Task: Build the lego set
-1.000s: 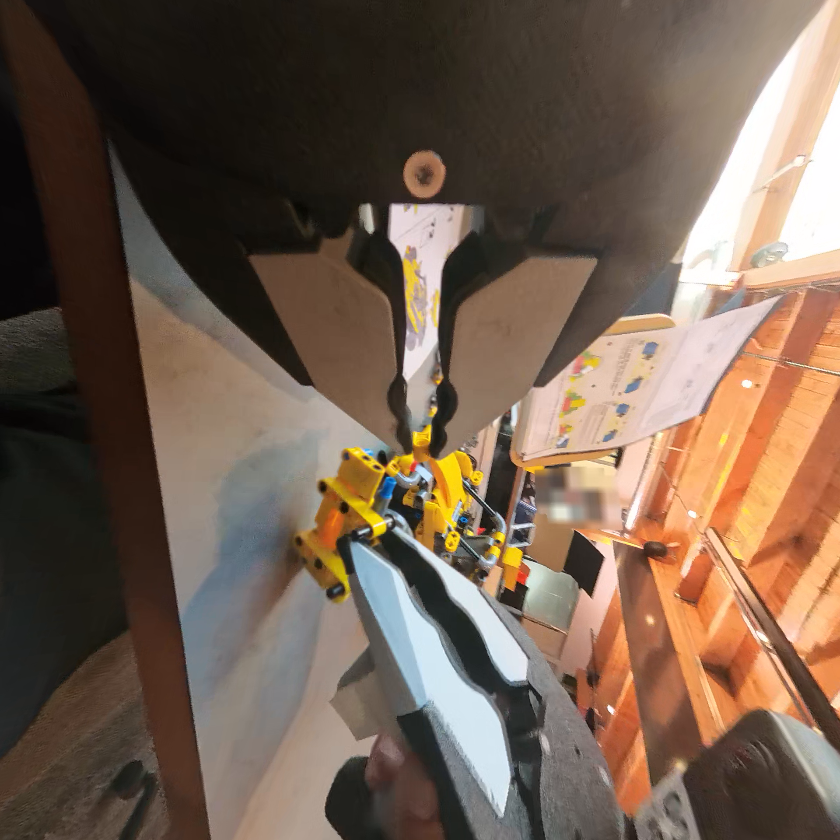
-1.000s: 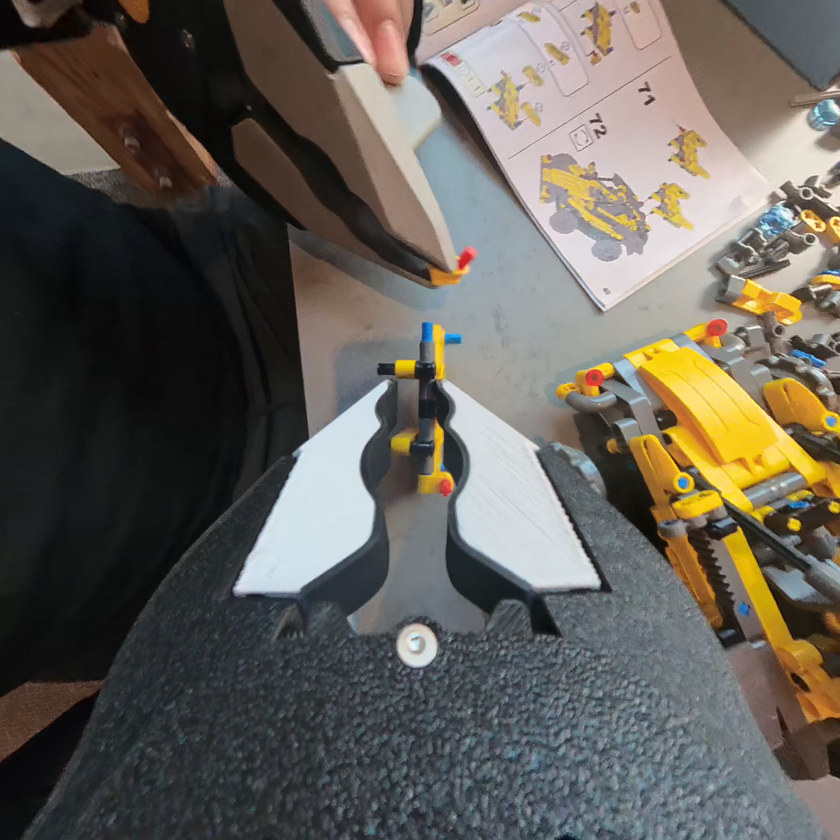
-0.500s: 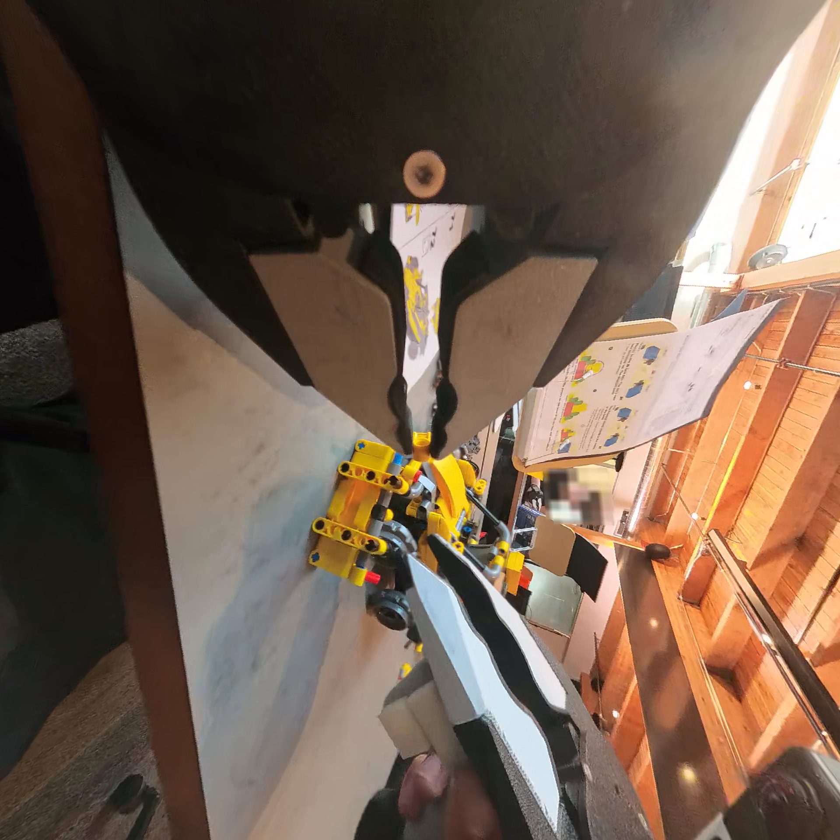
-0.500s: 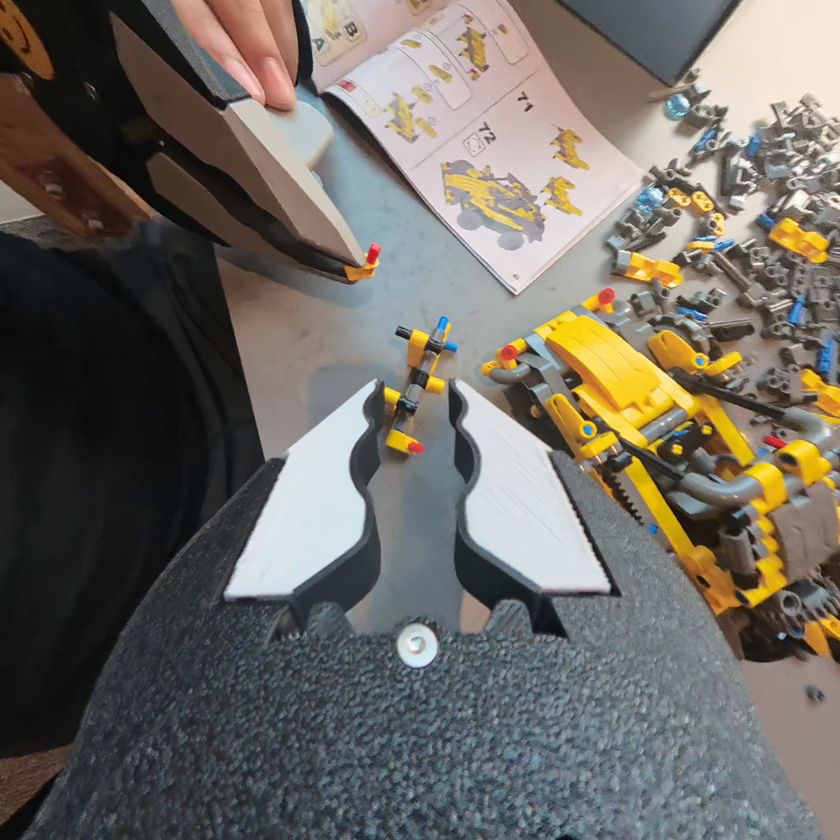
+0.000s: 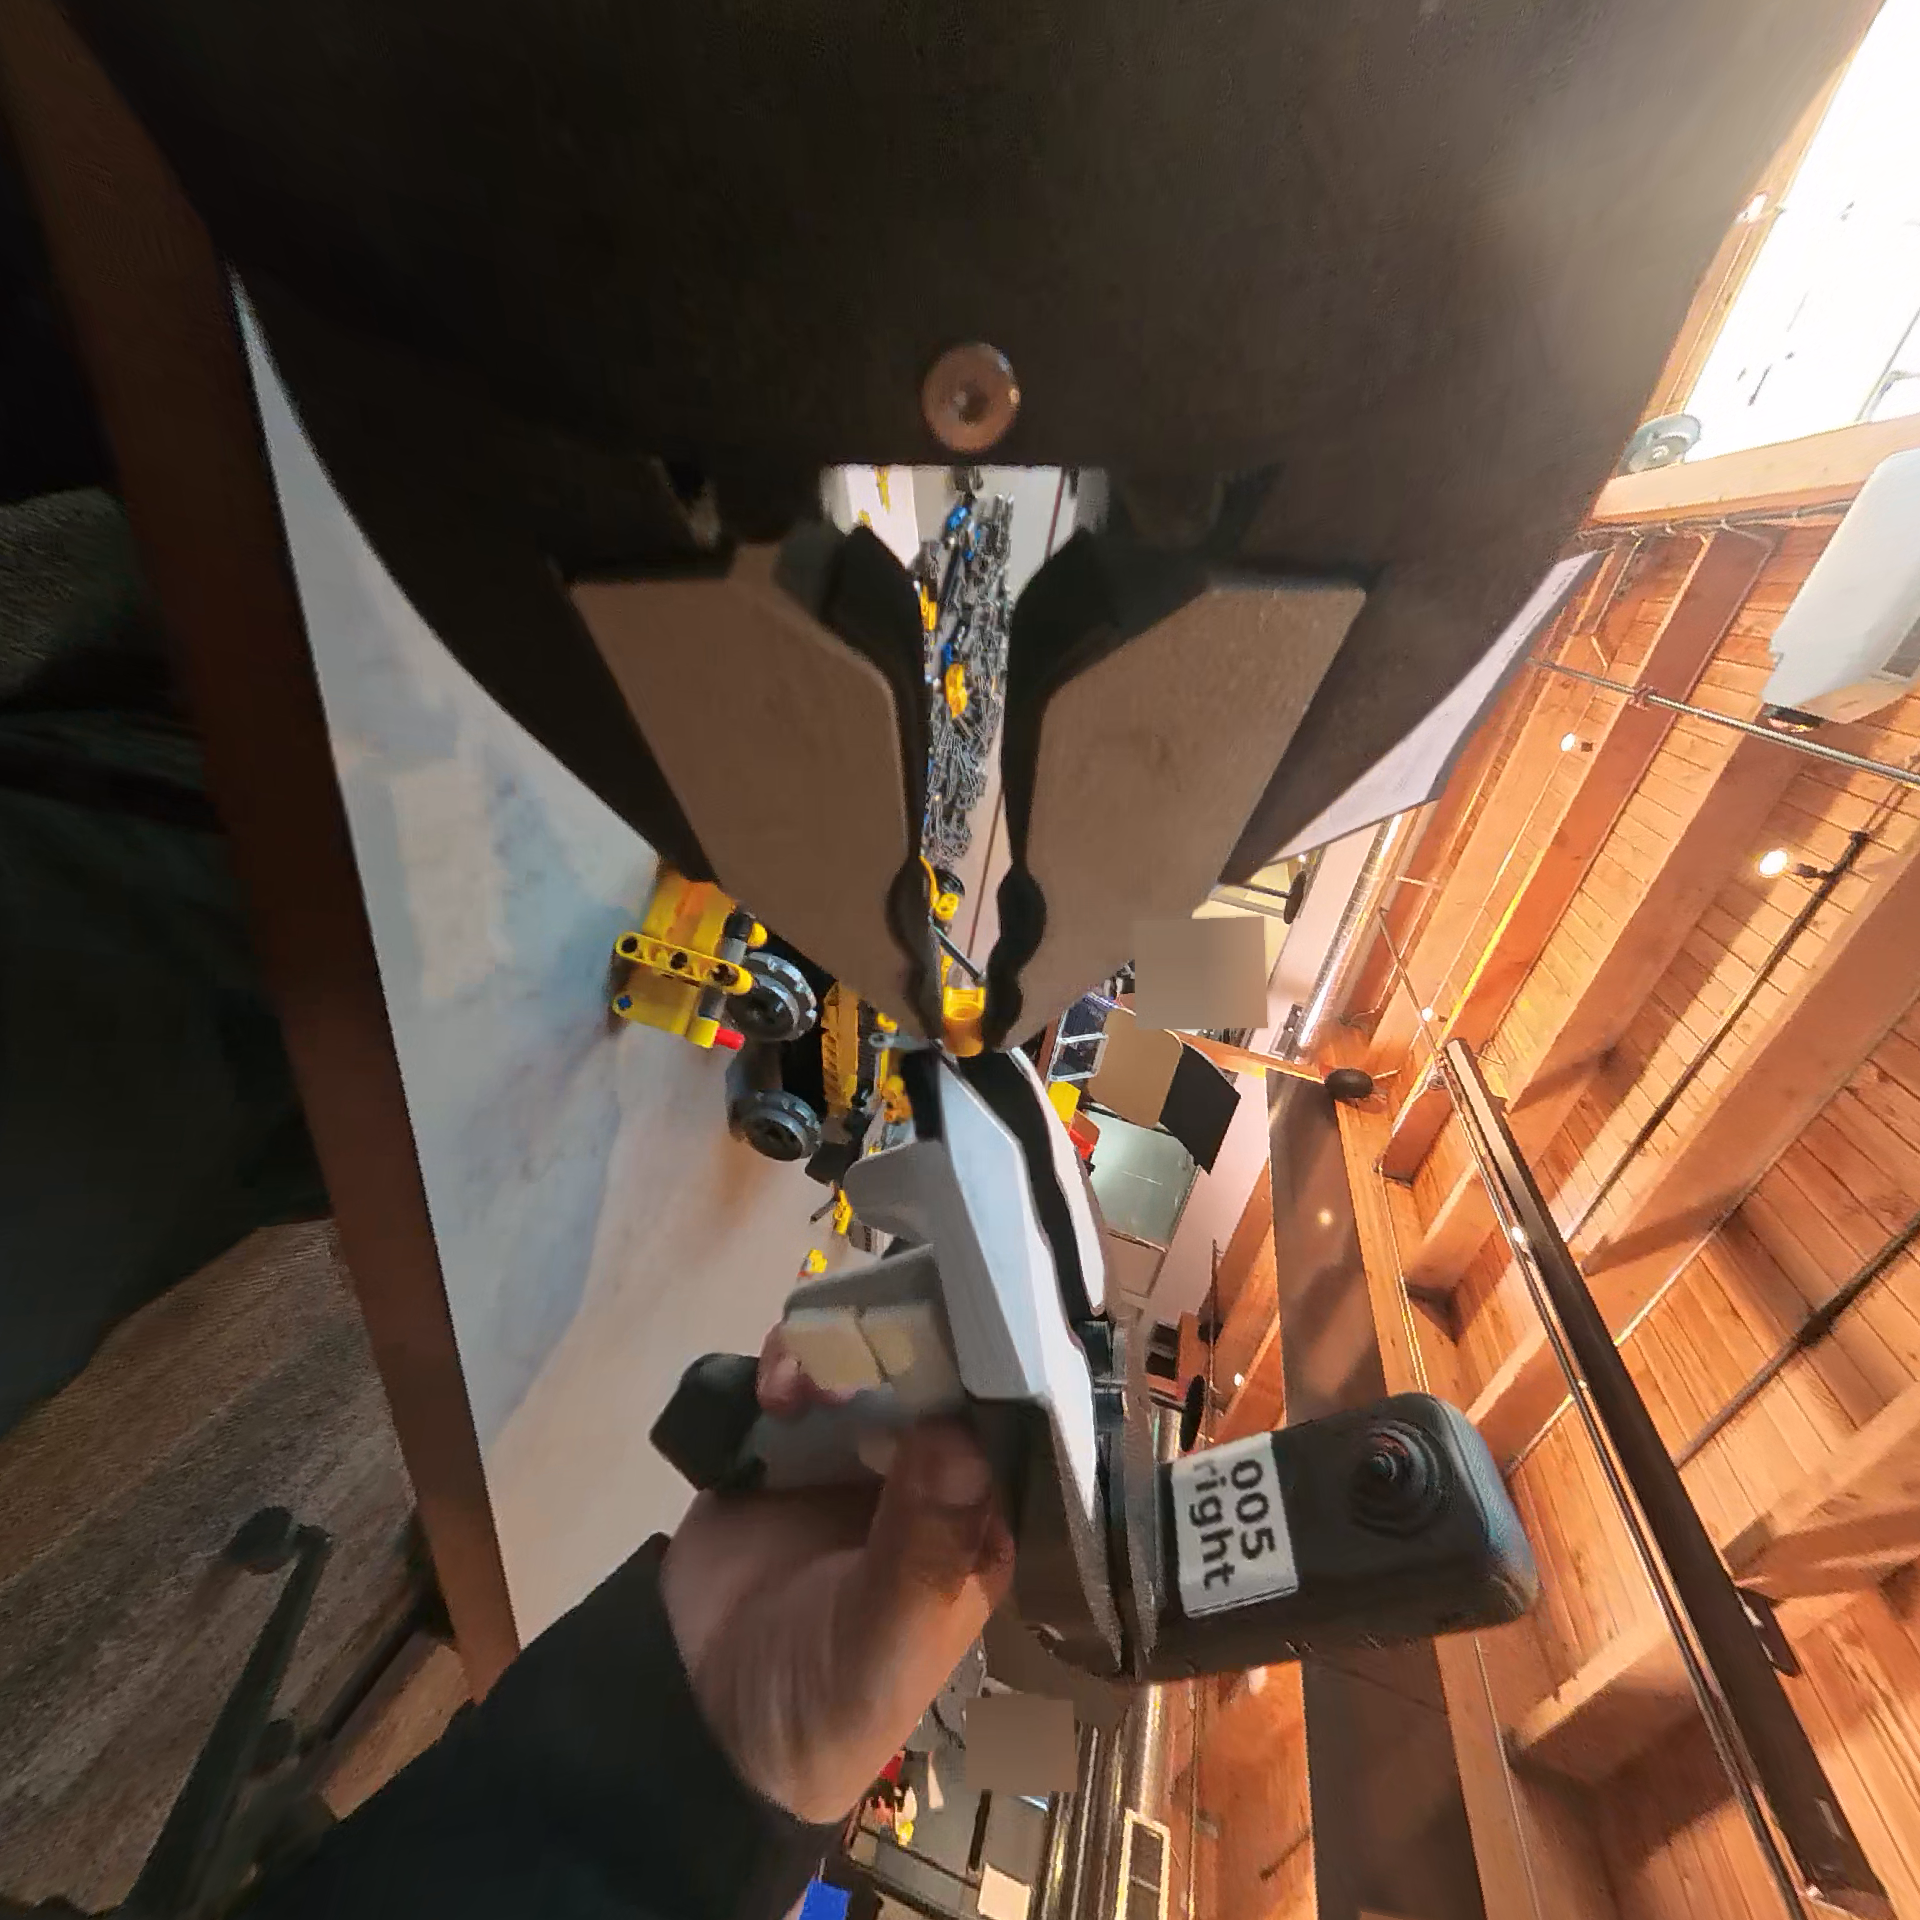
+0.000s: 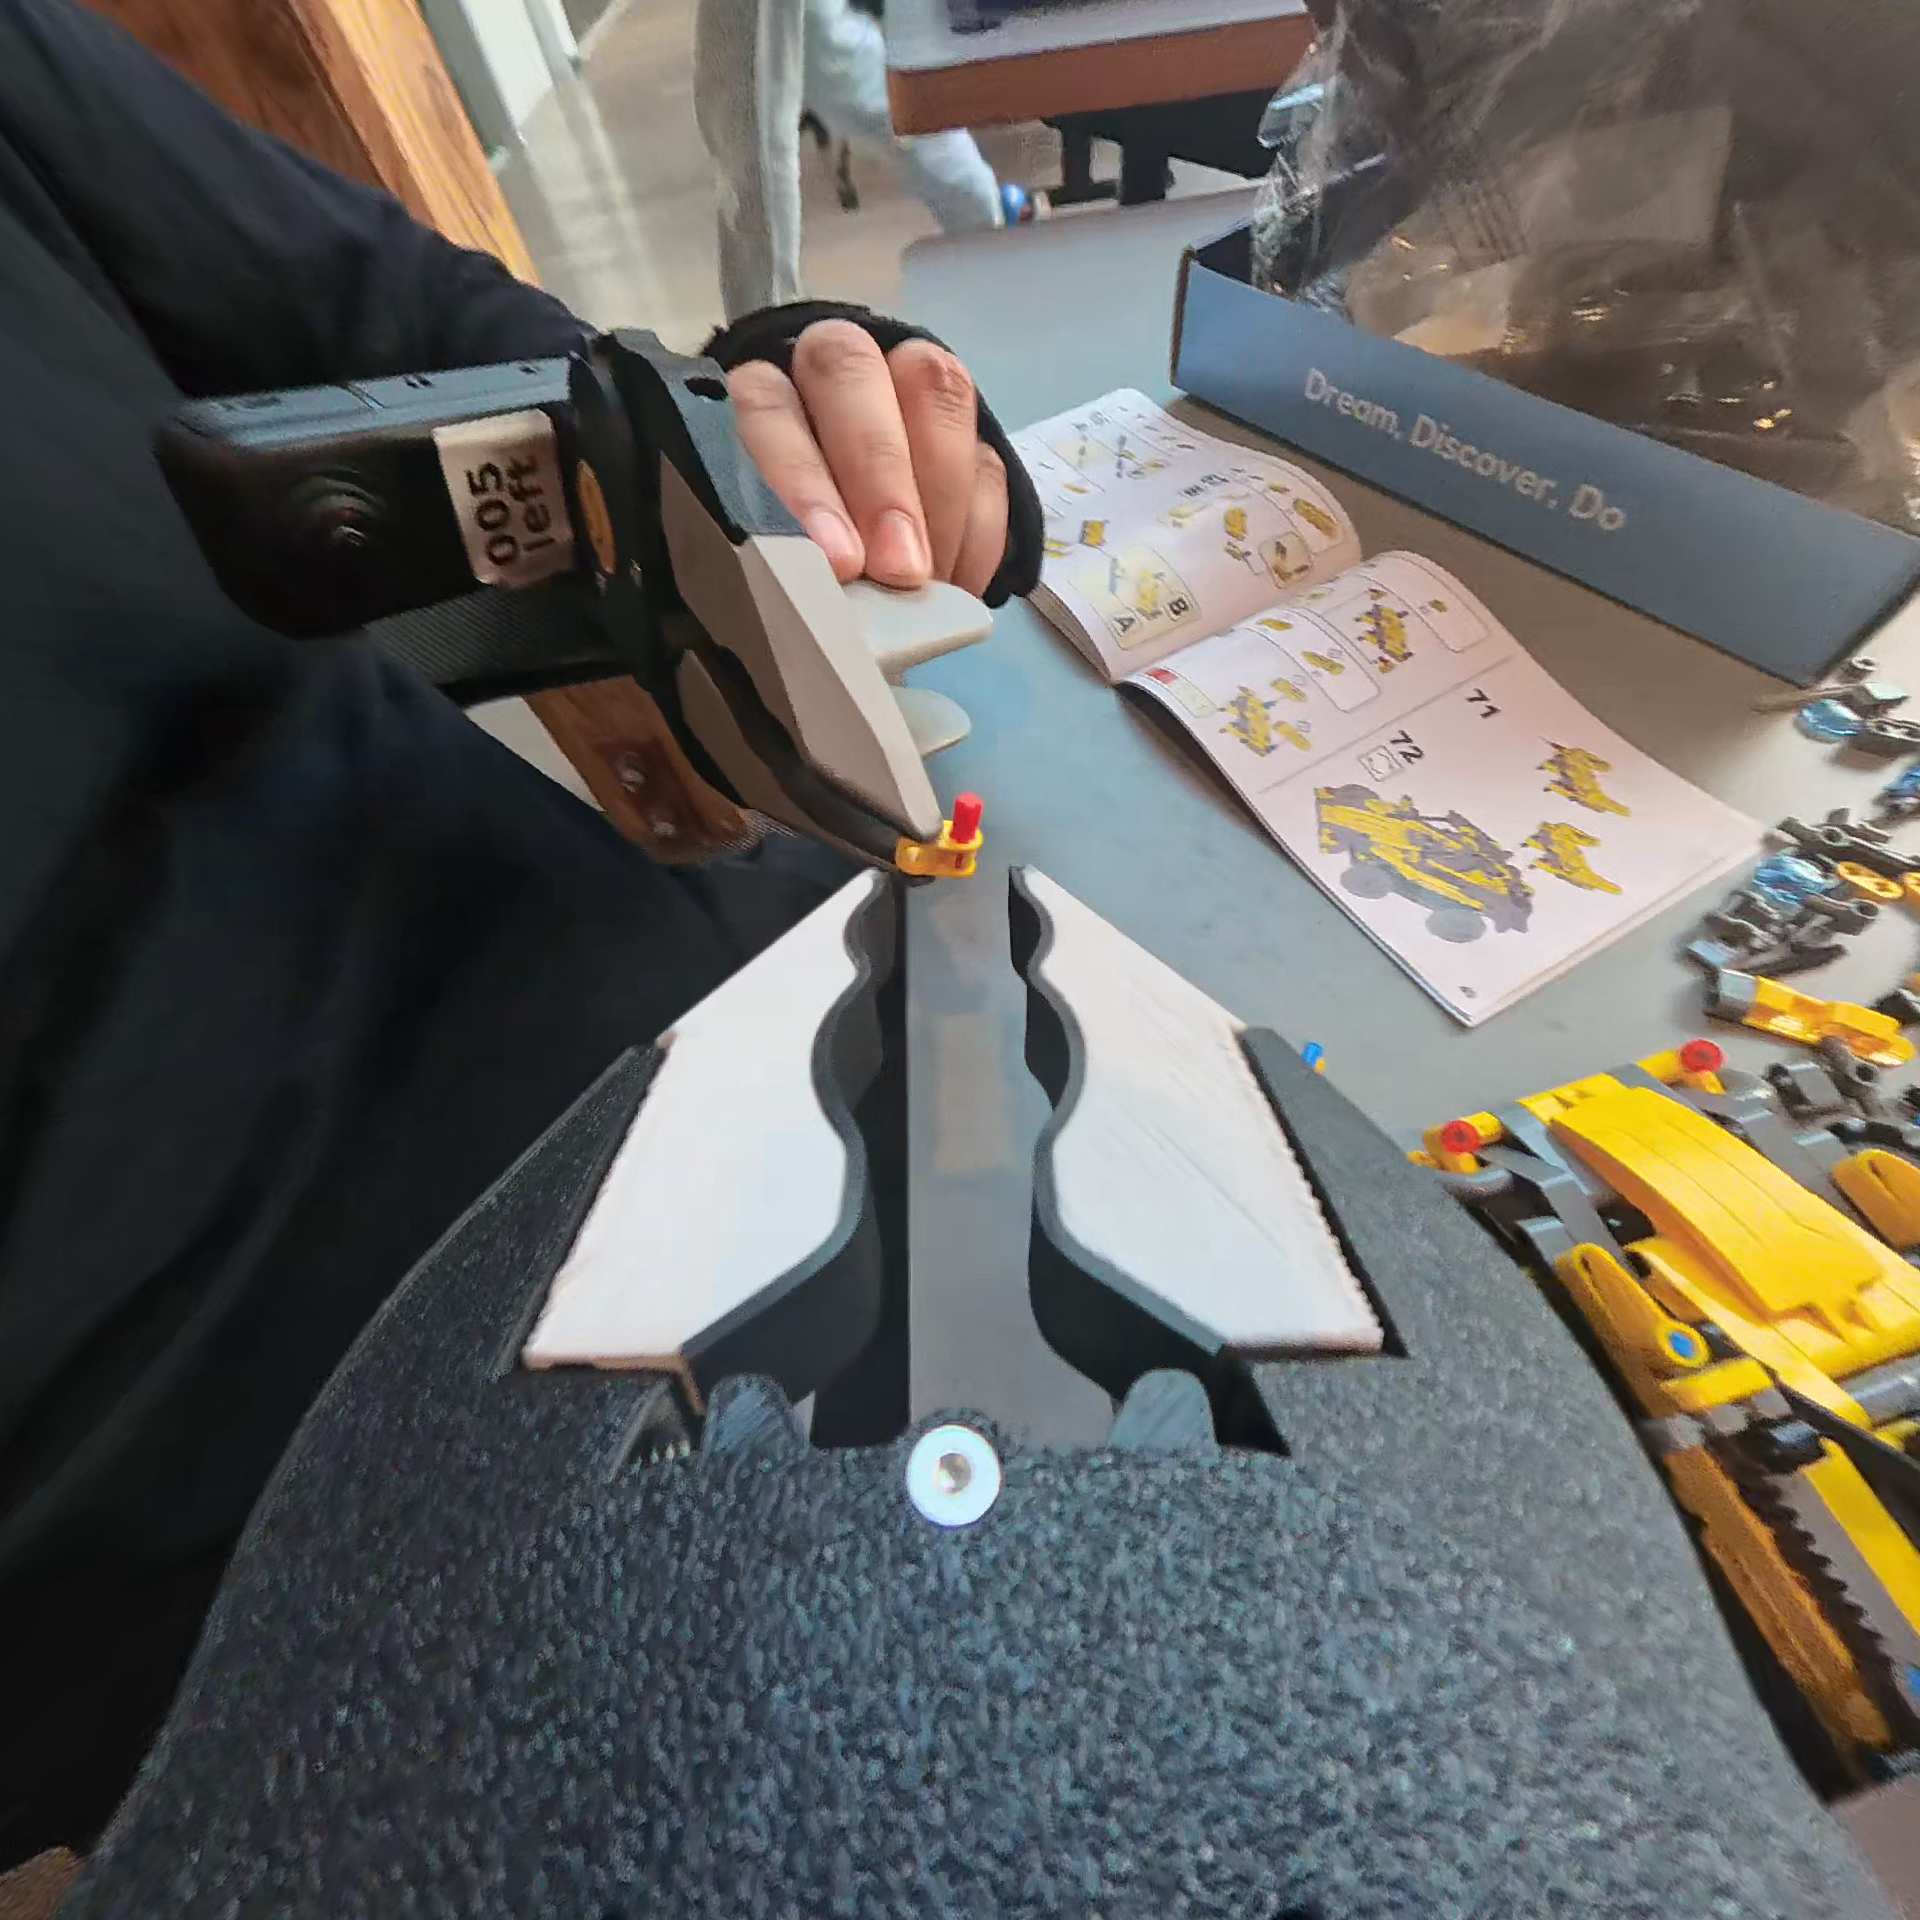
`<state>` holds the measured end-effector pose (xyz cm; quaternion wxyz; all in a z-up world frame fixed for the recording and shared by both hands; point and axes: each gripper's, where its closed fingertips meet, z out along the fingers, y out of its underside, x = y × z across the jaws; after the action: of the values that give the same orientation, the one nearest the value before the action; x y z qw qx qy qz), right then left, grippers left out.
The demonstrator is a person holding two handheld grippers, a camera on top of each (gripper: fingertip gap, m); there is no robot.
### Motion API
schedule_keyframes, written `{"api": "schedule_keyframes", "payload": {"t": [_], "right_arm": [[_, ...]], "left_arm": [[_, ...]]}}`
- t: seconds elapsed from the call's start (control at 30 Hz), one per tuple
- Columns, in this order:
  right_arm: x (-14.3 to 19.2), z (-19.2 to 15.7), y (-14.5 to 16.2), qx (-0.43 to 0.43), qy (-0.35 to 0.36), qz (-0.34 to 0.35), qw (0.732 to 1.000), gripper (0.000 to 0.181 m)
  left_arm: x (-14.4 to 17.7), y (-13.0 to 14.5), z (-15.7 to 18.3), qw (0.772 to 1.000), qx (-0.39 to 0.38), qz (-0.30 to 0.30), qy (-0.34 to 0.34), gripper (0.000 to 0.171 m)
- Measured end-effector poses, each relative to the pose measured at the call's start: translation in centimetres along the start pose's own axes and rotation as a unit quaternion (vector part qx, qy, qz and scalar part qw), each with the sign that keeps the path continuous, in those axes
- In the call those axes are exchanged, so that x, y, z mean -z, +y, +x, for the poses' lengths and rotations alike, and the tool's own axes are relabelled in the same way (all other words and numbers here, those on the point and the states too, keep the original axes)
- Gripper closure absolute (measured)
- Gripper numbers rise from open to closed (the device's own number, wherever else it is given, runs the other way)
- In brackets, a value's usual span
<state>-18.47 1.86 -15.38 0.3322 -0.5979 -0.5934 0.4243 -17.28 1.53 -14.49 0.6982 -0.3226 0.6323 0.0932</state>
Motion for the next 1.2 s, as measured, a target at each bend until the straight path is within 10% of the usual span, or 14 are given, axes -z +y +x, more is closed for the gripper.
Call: {"api": "schedule_keyframes", "payload": {"t": [0.73,0.97,1.2], "right_arm": [[0.2,-2.3,0.1,-0.062,-0.091,0.076,0.991,0.166],[0.6,-1.4,-0.1,-0.001,-0.016,0.076,0.997,0.166],[0.4,-1.8,0.8,0.097,0.030,0.035,0.994,0.166]], "left_arm": [[0.3,-1.7,0.8,0.999,-0.026,0.002,0.029,0.168],[1.3,-1.2,-0.2,0.973,0.213,0.012,0.084,0.155],[0.9,-1.1,1.4,0.888,0.411,0.018,0.207,0.143]]}}
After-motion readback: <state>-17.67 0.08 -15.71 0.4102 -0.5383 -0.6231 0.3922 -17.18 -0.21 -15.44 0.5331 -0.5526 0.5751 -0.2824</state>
